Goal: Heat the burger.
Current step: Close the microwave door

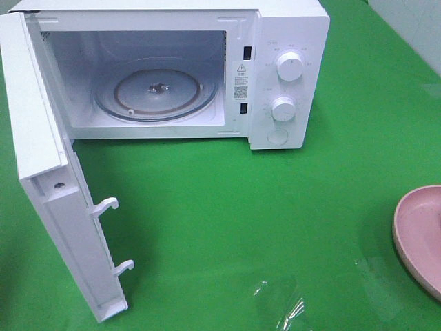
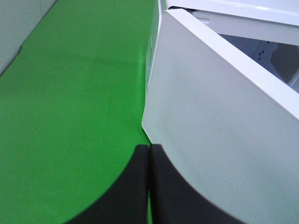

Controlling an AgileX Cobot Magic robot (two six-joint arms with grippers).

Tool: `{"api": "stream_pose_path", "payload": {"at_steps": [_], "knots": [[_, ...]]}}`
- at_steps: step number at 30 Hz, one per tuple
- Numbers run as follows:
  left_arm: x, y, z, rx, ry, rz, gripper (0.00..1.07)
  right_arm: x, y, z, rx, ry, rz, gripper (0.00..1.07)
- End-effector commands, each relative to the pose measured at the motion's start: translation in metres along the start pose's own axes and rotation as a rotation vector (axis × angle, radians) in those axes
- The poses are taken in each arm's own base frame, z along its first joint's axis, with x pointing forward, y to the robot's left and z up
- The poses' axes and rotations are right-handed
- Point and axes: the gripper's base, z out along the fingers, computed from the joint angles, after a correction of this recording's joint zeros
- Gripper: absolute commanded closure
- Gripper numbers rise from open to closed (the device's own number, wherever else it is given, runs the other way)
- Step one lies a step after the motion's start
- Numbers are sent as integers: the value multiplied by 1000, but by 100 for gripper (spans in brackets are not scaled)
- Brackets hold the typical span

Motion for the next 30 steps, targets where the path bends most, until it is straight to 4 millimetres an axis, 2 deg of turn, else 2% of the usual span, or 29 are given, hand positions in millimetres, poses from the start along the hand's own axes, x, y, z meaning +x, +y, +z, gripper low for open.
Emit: {"api": "stream_pose_path", "payload": {"at_steps": [1,4,6,11,15,21,30], "knots": [[9,5,12,-20,-111,-35,107,2,0,-3,6,-31,-10,31],[12,6,15,-27,-130,-32,107,2,0,-3,6,-31,-10,31],[24,10,24,-50,-163,-31,107,2,0,-3,6,-31,-10,31],[35,14,38,-69,-130,-12,107,2,0,-3,6,-31,-10,31],[39,13,49,-59,-81,68,107,2,0,-3,6,-31,-10,31],[43,11,62,-33,-60,69,107,2,0,-3,6,-31,-10,31],[56,-13,86,178,-14,148,107,2,0,-3,6,-31,-10,31]]}}
